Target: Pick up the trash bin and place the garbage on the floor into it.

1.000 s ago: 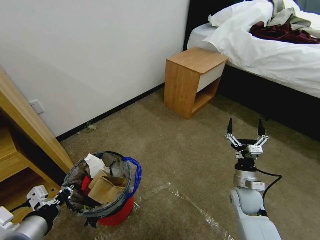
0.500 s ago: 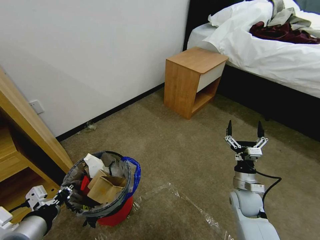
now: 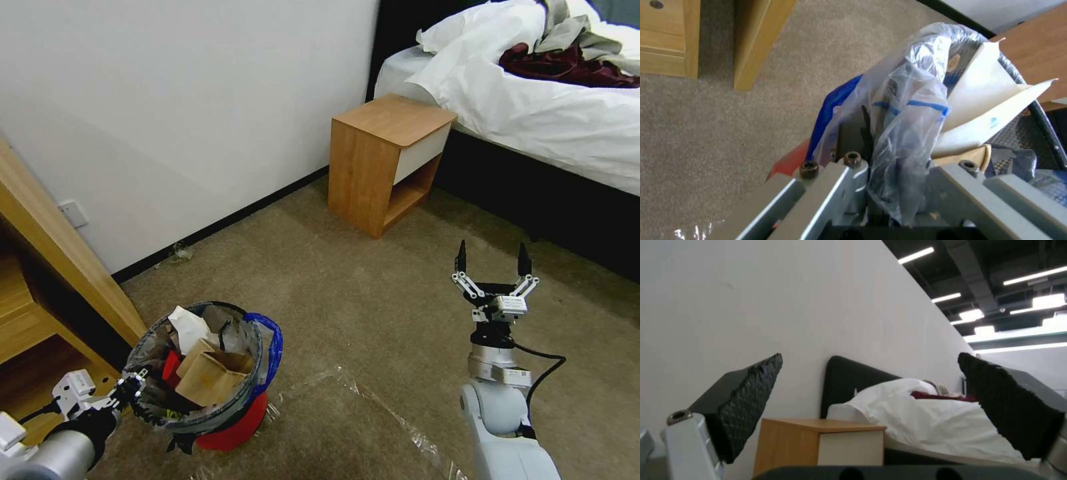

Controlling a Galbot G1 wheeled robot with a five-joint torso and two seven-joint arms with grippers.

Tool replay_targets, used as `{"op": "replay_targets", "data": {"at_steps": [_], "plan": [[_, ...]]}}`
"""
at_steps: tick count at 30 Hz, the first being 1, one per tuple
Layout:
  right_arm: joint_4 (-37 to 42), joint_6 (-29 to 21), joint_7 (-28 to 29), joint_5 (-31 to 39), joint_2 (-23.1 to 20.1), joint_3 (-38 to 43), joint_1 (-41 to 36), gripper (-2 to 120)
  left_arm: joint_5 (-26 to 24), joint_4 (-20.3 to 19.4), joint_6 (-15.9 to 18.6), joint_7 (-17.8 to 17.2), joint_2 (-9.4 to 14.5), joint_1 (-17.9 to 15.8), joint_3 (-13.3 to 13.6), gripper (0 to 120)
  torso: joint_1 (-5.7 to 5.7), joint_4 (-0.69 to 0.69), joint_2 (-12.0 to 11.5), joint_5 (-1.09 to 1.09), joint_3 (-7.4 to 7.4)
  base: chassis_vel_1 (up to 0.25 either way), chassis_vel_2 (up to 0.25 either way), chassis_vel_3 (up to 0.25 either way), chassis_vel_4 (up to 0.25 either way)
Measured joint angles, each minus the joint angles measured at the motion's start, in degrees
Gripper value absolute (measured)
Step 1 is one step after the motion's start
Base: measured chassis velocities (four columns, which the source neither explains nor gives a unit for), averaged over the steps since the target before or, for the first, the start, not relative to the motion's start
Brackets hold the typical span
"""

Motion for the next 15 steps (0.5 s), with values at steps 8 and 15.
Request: {"op": "replay_targets", "data": {"at_steps": [8, 15], "plan": [[0.0, 0.2, 0.0, 0.0, 0.0, 0.1, -0.1, 100, 0.0, 0.0, 0.0, 0.0, -0.1, 0.0, 0.0, 0, 0.0, 0.0, 0.0, 0.0, 0.0, 0.0, 0.0, 0.0, 0.0], [-0.1, 0.2, 0.0, 0.0, 0.0, 0.1, -0.1, 100, -0.3, 0.0, 0.0, 0.0, 0.0, 0.0, -0.4, 0, 0.0, 0.0, 0.0, 0.0, 0.0, 0.0, 0.0, 0.0, 0.0]]}}
